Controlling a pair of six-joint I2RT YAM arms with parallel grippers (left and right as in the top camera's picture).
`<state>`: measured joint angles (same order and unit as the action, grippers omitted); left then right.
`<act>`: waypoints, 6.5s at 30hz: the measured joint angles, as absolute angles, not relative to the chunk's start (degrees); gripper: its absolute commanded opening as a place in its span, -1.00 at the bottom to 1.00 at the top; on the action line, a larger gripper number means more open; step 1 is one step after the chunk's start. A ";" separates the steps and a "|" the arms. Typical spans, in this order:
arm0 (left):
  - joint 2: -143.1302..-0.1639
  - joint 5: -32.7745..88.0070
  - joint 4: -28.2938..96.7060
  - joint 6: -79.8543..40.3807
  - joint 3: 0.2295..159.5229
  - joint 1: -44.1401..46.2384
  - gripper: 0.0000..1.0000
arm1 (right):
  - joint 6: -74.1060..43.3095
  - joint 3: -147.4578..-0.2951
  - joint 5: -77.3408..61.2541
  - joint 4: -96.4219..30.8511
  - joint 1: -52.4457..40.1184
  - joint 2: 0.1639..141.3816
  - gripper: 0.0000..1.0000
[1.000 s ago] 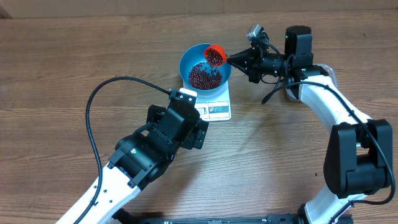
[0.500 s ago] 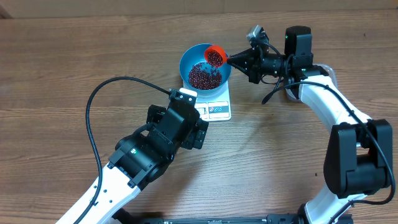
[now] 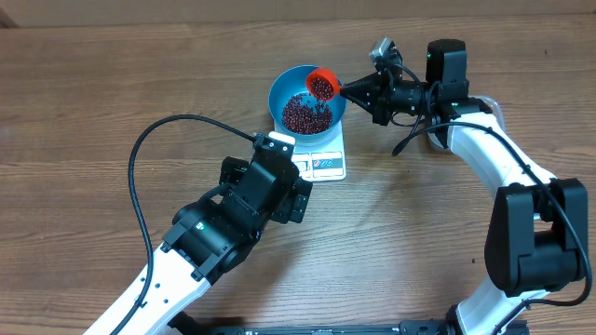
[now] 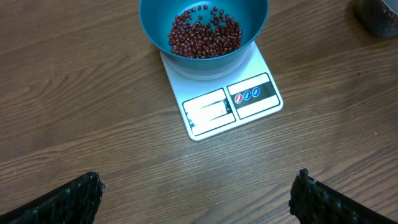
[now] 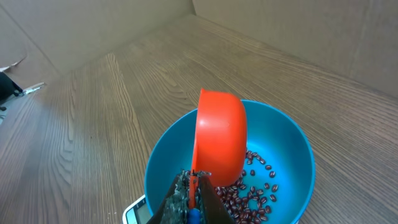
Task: Scoop item into bowl and weigh 150g on scale
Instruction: 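Tilt the red cup to pour beans into the teal bowl, then move the empty red cup back over the bean tub with right gripper, then lower the red cup into the beans with the right gripper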
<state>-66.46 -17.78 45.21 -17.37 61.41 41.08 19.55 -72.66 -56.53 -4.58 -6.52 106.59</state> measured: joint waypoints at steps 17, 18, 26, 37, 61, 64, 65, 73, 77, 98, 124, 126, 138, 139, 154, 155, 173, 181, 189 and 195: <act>-66.46 -17.78 45.21 -17.37 61.41 41.08 0.99 | 21.28 -72.66 -56.53 -5.26 -6.52 106.61 -0.93; -66.46 -17.78 45.21 -17.37 61.41 41.08 0.99 | 21.67 -72.66 -56.53 -5.30 -6.55 106.61 -0.93; -66.46 -17.78 45.21 -17.37 61.41 41.08 0.99 | 28.25 -72.66 -56.51 -6.26 -6.52 106.59 -0.93; -66.46 -17.78 45.21 -17.37 61.41 41.08 0.99 | 42.33 -72.66 -56.53 -6.26 -6.52 106.59 -0.93; -66.46 -17.78 45.21 -17.37 61.41 41.08 0.99 | 56.86 -72.66 -53.36 -3.53 -6.35 106.59 -0.93; -66.46 -17.78 45.21 -17.37 61.41 41.08 0.99 | 50.96 -72.75 -51.64 -3.51 -5.82 106.45 -0.93; -66.46 -17.78 45.21 -17.37 61.43 41.08 0.98 | 48.47 -72.75 -50.68 -3.51 -5.52 106.26 -0.93; -66.46 -17.78 45.23 -17.37 61.41 41.08 0.99 | 29.12 -72.97 -38.02 -9.34 -1.37 98.72 -0.93; -66.46 -17.78 45.21 -17.37 61.41 41.08 0.99 | 25.43 -73.30 -28.34 -16.47 -0.25 93.41 -0.93; -66.48 -17.78 45.21 -17.37 61.41 41.08 0.99 | 14.57 -73.63 3.40 -36.49 -0.30 89.19 -0.93; -66.57 -17.78 45.21 -17.37 61.41 41.08 0.99 | 9.85 -76.16 14.59 -39.05 -0.40 86.54 -0.93; -66.57 -17.78 45.21 -17.37 61.41 41.08 0.99 | 9.63 -76.16 14.61 -39.03 -0.40 86.54 -0.93; -66.57 -17.78 45.21 -17.37 61.41 41.08 0.99 | 9.47 -76.16 14.87 -40.32 -0.40 86.54 -0.93; -66.57 -17.78 45.21 -17.37 61.41 41.08 0.99 | 9.47 -76.16 14.96 -40.34 -0.40 86.54 -0.93; -66.57 -17.78 45.21 -17.37 61.41 41.08 0.99 | 9.47 -76.16 19.57 -44.38 -0.40 88.79 -0.93; -66.57 -17.78 45.21 -17.37 61.41 41.08 0.98 | 9.47 -76.16 19.79 -44.36 -0.40 88.79 -0.93; -66.57 -17.78 45.21 -17.37 61.41 41.08 0.99 | 9.21 -76.16 20.60 -44.47 0.45 91.44 -0.93; -66.57 -17.78 45.21 -17.37 61.43 41.08 0.99 | 9.23 -76.16 20.49 -44.40 1.76 96.23 -0.93; -66.57 -17.78 45.21 -17.37 61.41 41.08 0.99 | 9.21 -76.16 19.66 -43.55 1.85 100.07 -0.93; -66.57 -17.78 45.21 -17.37 61.41 41.08 0.99 | 9.21 -76.16 18.39 -43.11 1.85 101.89 -0.93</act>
<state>-66.57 -17.78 45.21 -17.37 61.41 41.08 9.21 -76.16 18.39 -43.11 1.85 101.89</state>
